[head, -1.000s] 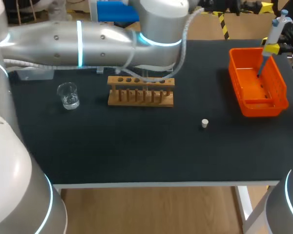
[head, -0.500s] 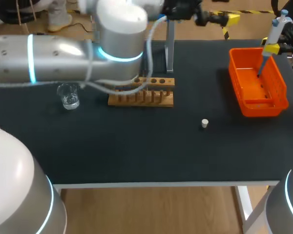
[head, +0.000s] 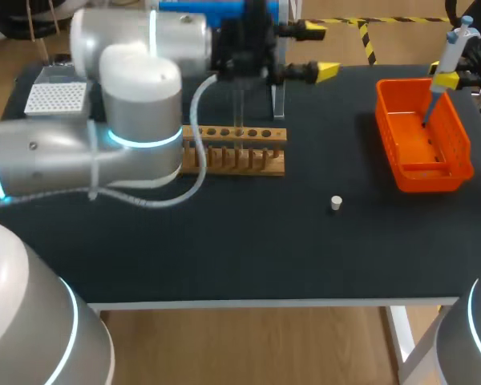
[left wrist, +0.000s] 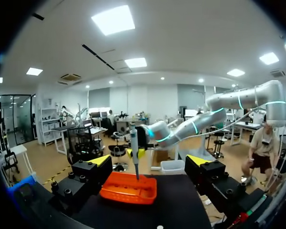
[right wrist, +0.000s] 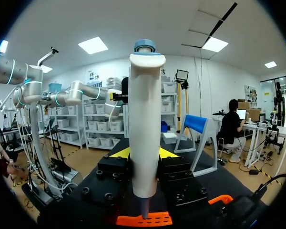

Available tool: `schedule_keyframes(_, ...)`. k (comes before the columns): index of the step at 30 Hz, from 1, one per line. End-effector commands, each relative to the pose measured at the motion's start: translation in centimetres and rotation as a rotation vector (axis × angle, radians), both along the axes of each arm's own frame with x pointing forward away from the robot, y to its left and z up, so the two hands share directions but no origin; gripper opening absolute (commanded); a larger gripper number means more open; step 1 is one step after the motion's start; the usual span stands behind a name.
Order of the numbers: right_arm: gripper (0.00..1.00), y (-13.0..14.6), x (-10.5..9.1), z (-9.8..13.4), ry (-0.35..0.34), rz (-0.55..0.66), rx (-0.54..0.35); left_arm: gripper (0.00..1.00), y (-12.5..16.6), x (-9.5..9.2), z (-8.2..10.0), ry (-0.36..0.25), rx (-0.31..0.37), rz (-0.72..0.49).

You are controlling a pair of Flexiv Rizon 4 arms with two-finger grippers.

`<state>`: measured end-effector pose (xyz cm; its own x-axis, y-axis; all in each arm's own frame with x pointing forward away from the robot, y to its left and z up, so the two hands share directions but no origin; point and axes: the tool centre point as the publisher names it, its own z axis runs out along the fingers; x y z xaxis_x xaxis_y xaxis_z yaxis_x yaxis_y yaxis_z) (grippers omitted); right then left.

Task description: Invert the test tube, pick up the pipette, mount the tip to pipette, aspirate from beaker and dispense into the tube, eject the tip, return the pipette, and cap with the stopper.

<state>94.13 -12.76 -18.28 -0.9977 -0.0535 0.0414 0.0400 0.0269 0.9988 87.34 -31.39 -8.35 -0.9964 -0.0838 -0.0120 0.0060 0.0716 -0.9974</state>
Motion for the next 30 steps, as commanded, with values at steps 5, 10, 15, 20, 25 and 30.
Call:
schedule_keyframes(5,0.0,-0.1,0.1,0.1,0.001,0.004,-0.003,1.0,3.6,-1.3,-1.8,0.0,-0.082,0.02)
schedule_keyframes(10,0.0,-0.1,0.1,0.1,0.001,0.004,-0.003,1.0,4.2,-1.8,-2.5,0.001,-0.086,0.022)
schedule_keyframes(15,0.0,-0.1,0.1,0.1,0.001,0.004,-0.003,1.0,4.3,-2.2,-2.7,0.002,-0.087,0.017)
schedule_keyframes(20,0.0,-0.1,0.1,0.1,0.001,0.004,-0.003,1.0,4.0,-2.7,-3.0,0.012,-0.076,-0.002)
schedule_keyframes(25,0.0,-0.1,0.1,0.1,0.001,0.004,-0.003,1.0,4.0,-3.4,-3.7,0.022,-0.061,0.012)
schedule_keyframes(30,0.0,-0.1,0.1,0.1,0.001,0.004,-0.003,1.0,4.0,-3.9,-4.1,0.022,-0.061,0.011)
